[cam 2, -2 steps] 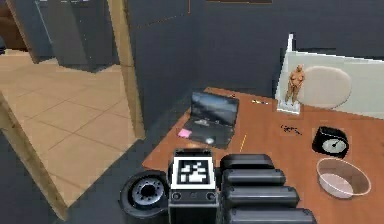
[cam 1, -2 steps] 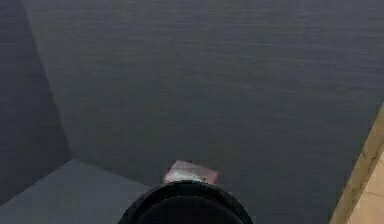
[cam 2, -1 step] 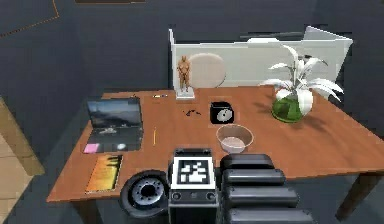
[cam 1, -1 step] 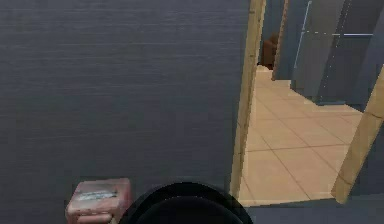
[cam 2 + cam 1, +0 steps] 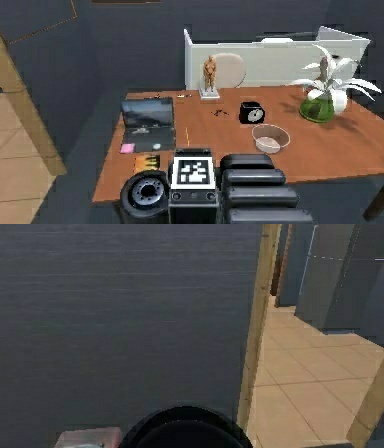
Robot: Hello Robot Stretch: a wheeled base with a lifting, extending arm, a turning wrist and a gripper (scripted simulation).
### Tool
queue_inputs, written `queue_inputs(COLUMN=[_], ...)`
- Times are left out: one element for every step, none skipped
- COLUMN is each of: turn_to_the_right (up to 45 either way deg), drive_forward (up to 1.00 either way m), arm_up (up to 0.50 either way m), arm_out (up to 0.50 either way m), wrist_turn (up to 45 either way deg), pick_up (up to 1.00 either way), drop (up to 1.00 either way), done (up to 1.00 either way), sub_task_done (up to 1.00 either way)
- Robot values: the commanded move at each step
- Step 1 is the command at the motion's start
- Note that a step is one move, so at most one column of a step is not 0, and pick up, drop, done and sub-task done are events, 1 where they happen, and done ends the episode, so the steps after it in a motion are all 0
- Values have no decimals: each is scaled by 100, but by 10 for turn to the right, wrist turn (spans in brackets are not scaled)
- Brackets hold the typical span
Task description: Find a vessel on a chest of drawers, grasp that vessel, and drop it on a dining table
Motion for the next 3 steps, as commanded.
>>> queue_inputs(turn_to_the_right=[270, 0, 210], drive_forward=[0, 50, 0], arm_up=[0, 0, 0], arm_out=[0, 0, 0], wrist_turn=[0, 0, 0], pick_up=[0, 0, 0], drop=[0, 0, 0], done=[0, 0, 0], sub_task_done=[0, 0, 0])
